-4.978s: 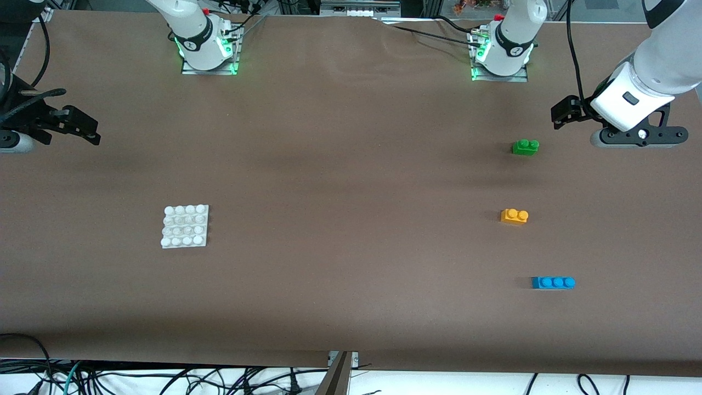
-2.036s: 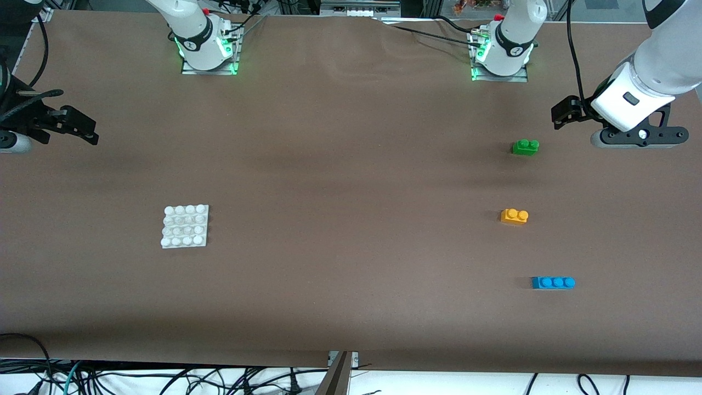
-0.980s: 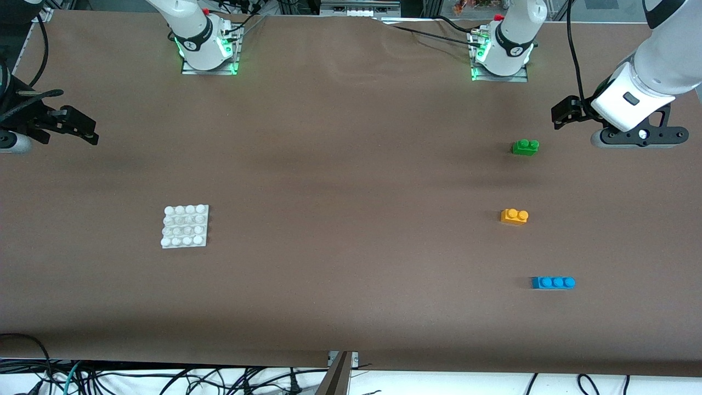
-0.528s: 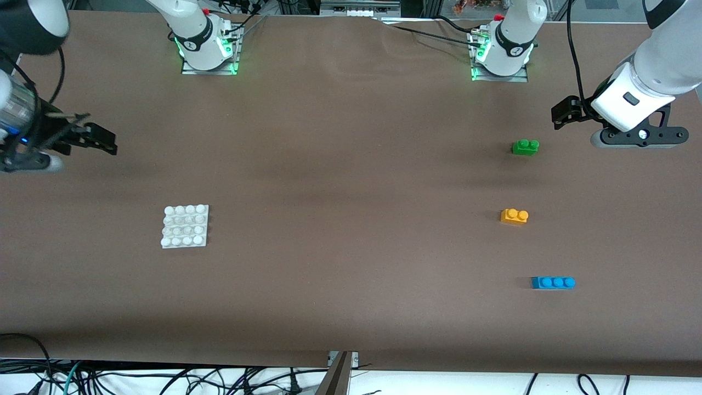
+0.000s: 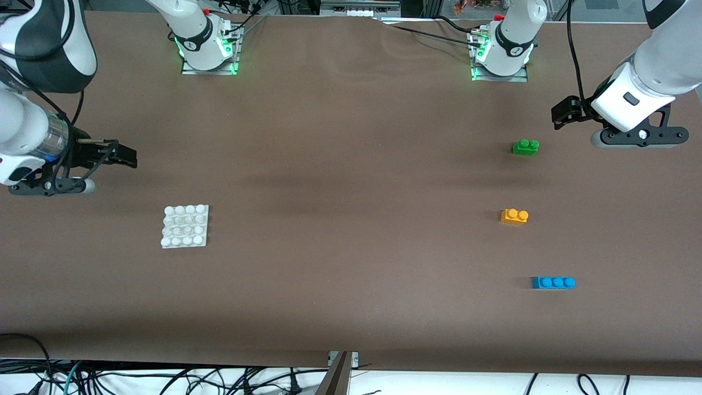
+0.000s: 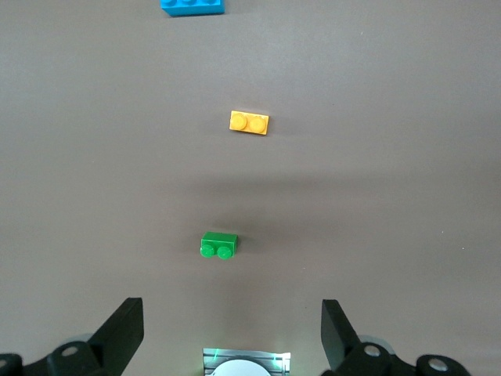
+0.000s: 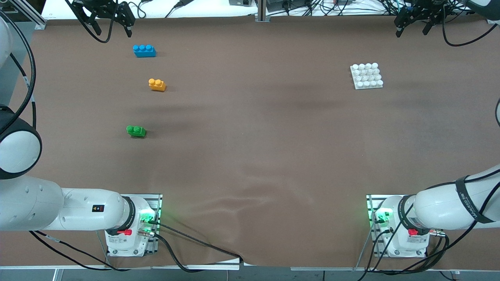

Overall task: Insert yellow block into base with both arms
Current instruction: 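Move the right gripper down to the white base plate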

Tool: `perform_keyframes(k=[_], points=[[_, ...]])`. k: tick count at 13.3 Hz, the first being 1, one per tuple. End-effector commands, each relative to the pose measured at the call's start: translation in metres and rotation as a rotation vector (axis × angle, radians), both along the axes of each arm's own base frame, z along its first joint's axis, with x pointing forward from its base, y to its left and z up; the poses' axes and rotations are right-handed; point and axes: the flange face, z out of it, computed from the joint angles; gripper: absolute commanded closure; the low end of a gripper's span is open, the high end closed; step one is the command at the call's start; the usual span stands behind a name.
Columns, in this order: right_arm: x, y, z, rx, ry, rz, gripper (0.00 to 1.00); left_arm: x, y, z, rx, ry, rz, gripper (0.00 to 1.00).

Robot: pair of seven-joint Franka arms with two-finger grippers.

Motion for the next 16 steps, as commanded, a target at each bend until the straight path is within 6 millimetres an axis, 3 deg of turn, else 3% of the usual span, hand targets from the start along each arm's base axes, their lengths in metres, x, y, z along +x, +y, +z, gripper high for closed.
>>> perform_keyframes(k=[1, 8, 12, 16], points=[[0.011, -0.024, -0.023, 0.008, -0.012, 0.023, 0.01, 0.003, 0.0, 0.005, -0.028, 0.01, 0.004, 0.0], [0.009, -0.04, -0.158, 0.016, -0.167, 0.006, 0.01, 0.003, 0.001, 0.004, -0.028, 0.011, 0.006, 0.0], [0.019, -0.04, -0.213, 0.065, -0.202, -0.052, 0.01, 0.003, 0.002, 0.004, -0.03, 0.012, 0.006, 0.0], [0.026, -0.06, -0.264, 0.055, -0.243, -0.083, 0.01, 0.003, 0.002, 0.004, -0.03, 0.012, 0.006, 0.0]])
